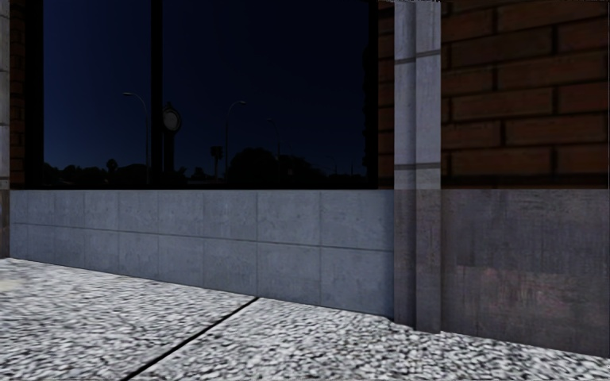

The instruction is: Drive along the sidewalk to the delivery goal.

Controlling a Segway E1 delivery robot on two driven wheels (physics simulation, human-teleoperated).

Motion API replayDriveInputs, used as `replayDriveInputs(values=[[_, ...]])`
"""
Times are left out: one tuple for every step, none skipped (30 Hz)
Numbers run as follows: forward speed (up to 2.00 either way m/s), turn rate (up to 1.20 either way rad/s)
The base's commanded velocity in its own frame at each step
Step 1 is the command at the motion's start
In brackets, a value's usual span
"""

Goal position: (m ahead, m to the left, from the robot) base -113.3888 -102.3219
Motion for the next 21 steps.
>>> replayDriveInputs(values=[[0.0, 0.64], [0.0, 0.68], [0.0, 0.72], [0.0, 0.72], [0.0, 0.73], [0.0, 0.73], [0.0, 0.73], [0.0, 0.73], [0.0, 0.73], [0.0, 0.73], [0.0, 0.73], [0.0, 0.73], [0.0, 0.73], [0.0, 0.73], [0.0, 0.73], [0.0, 0.73], [0.0, 0.73], [0.0, 0.72], [0.0, 0.72], [0.0, 0.72], [0.0, 0.72]])
